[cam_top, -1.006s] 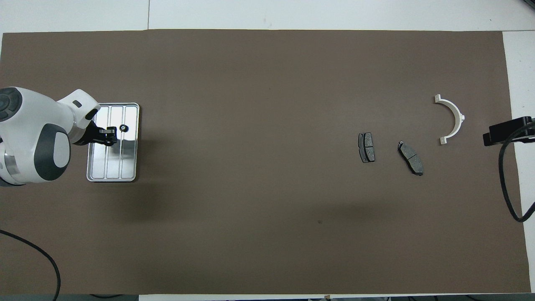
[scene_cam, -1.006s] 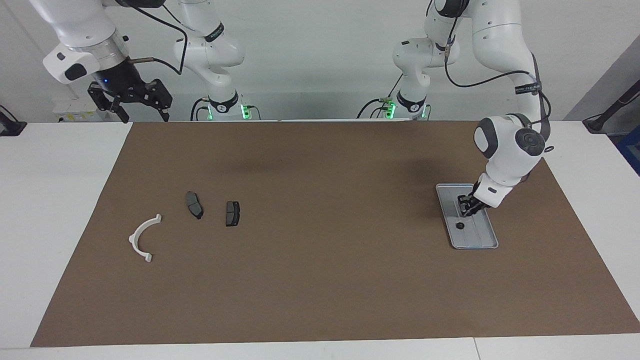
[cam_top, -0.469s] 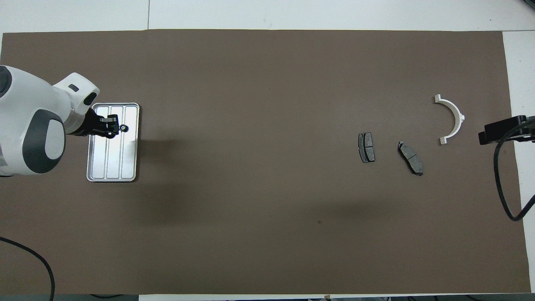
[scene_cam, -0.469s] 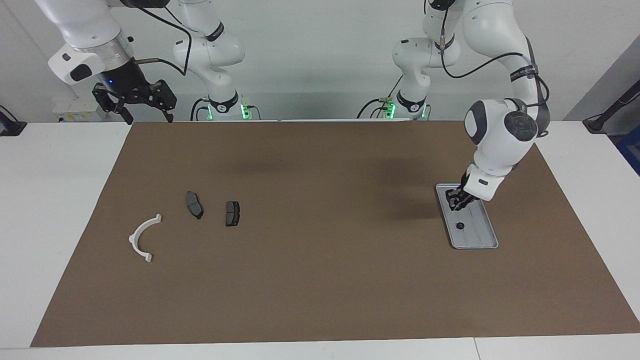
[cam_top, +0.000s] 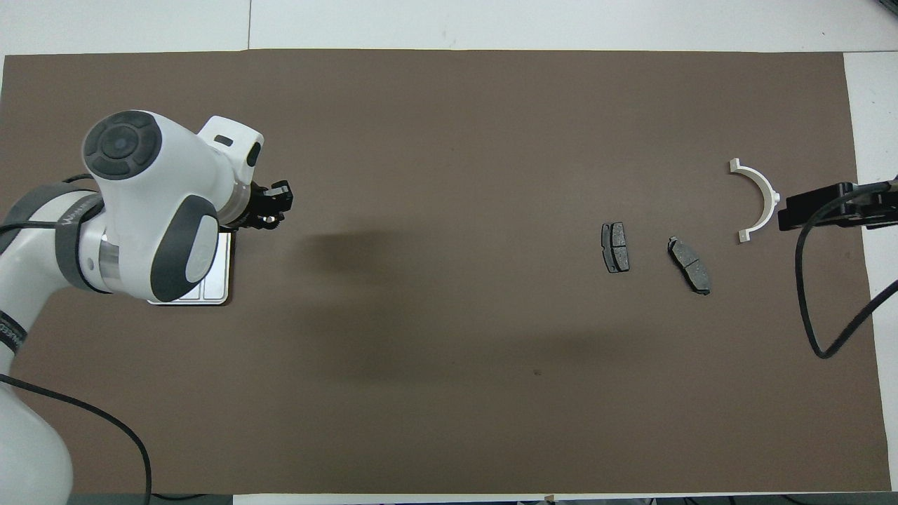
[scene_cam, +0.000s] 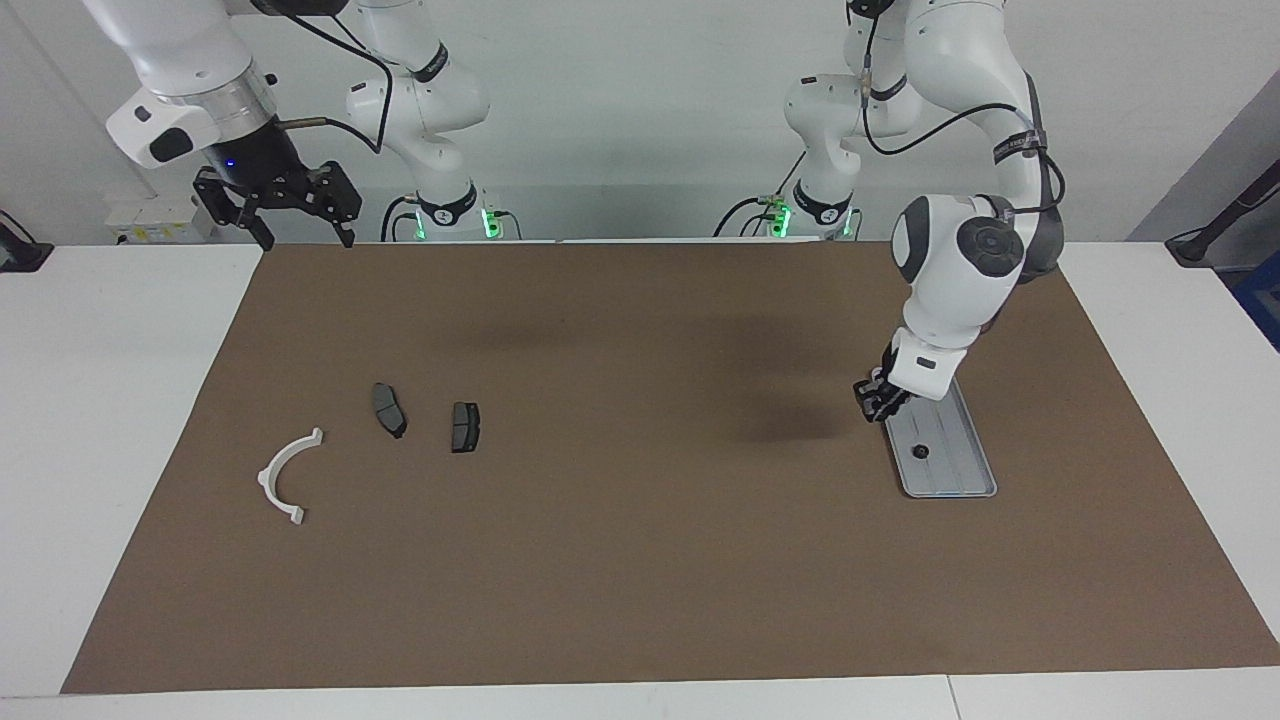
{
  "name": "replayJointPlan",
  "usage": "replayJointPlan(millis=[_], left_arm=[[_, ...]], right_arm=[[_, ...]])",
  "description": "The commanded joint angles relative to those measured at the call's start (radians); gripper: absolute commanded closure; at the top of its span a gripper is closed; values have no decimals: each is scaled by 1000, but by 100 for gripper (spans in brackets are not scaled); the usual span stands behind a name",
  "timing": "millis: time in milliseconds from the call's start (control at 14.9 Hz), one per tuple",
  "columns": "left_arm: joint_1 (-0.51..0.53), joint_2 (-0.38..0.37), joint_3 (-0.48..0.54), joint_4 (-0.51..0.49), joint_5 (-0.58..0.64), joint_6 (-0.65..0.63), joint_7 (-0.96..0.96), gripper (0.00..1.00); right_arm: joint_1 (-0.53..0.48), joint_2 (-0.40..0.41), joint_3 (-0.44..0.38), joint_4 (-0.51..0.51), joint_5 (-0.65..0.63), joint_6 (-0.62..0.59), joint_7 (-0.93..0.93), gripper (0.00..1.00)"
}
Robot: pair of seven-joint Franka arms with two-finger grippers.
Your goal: Place bearing gear from tray to pile
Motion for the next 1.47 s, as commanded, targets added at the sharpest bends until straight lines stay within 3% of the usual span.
replayJointPlan(millis=[0, 201, 402, 804, 1006, 1140, 1408], left_arm=[[-105, 76, 18, 70, 5, 48, -175, 100], [-195, 191, 22, 150, 14, 55, -286, 100], [-203, 262, 24, 211, 20, 67, -291, 100], [-205, 277, 24, 213, 38, 103, -291, 100], [-206, 290, 24, 213, 40, 105, -291, 100], [-208, 290, 24, 201, 51, 107, -291, 100], [-222, 310, 25, 198, 64, 108, -291, 100]], right_arm=[[117, -2, -72, -17, -1, 45, 47, 0], [252, -2, -182, -43, 0, 71, 64, 0], [372, -8, -264, -48, 2, 73, 69, 0], [648, -10, -429, -49, 7, 94, 76, 0], [691, -14, -431, -64, 8, 94, 107, 0], [787, -17, -478, -63, 8, 102, 203, 0], [809, -4, -488, -66, 10, 133, 231, 0]])
